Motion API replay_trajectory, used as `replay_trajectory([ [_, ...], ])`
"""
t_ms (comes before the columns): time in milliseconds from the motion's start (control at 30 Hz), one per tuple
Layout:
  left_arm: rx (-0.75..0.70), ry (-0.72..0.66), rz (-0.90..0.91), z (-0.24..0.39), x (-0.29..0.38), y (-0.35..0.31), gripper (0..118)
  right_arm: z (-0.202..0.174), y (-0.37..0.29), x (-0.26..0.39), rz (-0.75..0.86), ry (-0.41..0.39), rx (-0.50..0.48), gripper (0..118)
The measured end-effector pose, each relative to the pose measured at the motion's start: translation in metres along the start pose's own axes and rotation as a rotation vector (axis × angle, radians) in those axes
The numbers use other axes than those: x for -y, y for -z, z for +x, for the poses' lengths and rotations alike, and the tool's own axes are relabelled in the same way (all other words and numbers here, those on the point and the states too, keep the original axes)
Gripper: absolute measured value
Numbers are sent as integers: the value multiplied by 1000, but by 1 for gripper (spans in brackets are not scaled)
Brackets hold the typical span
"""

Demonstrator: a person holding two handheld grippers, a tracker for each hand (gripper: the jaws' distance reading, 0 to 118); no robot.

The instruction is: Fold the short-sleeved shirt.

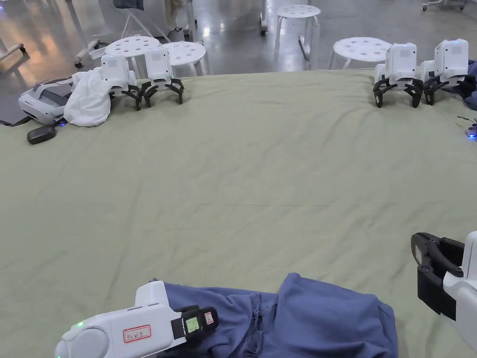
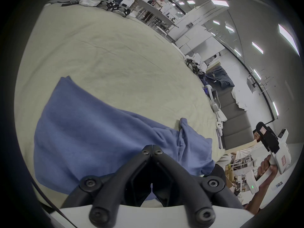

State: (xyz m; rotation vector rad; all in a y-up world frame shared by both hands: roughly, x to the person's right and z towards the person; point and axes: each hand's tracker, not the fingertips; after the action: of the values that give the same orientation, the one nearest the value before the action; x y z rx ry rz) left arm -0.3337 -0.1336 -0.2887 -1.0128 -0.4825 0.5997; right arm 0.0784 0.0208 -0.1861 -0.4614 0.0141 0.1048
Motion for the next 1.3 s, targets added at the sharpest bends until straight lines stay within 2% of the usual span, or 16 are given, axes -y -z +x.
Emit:
replay_trajectory([
  [100,137,-48,-12,-8,4,8,0,-2,3,2,-8,8,-3,4],
  [233,70,-90,-49,-22,10,31,0,-5,3,3,-18,-2,-8,4],
  [333,126,-167,-35,-33,16,34,0,-4,3,2,-23,-9,-6,4],
  [400,123,-169,-37,-32,16,30,0,-3,4,2,-24,-11,-1,4],
  [600,61,-46,35,-19,0,-16,0,-3,5,-1,-19,-11,4,4],
  [700,-93,110,117,-10,-15,-52,0,-5,5,-2,-15,-27,7,4],
  [733,-184,188,152,-6,-19,-63,7,-6,5,-2,-13,-30,7,4],
  [767,-259,243,182,-3,-23,-72,23,-6,5,-3,-13,-31,5,4],
  [800,-331,277,201,0,-27,-82,49,-7,5,-3,-13,-32,3,4],
  [833,-358,293,208,-2,-32,-87,91,-8,5,-3,-12,-32,1,4],
  [867,-353,292,203,-7,-38,-92,118,-8,5,-3,-12,-32,0,4],
  [933,-305,259,179,-18,-46,-98,117,-10,7,-2,-15,-33,-5,4],
  [967,-221,191,157,-27,-53,-100,118,-11,7,-2,-16,-33,-7,4],
  [1067,-90,61,59,-53,-60,-88,117,-13,8,-1,-20,-34,-13,4],
  [1233,-15,-67,-76,-77,-50,-44,115,-14,9,-1,-30,-41,-14,4],
  [1300,31,-110,-105,-84,-45,-29,108,-14,9,-1,-34,-45,-13,4],
])
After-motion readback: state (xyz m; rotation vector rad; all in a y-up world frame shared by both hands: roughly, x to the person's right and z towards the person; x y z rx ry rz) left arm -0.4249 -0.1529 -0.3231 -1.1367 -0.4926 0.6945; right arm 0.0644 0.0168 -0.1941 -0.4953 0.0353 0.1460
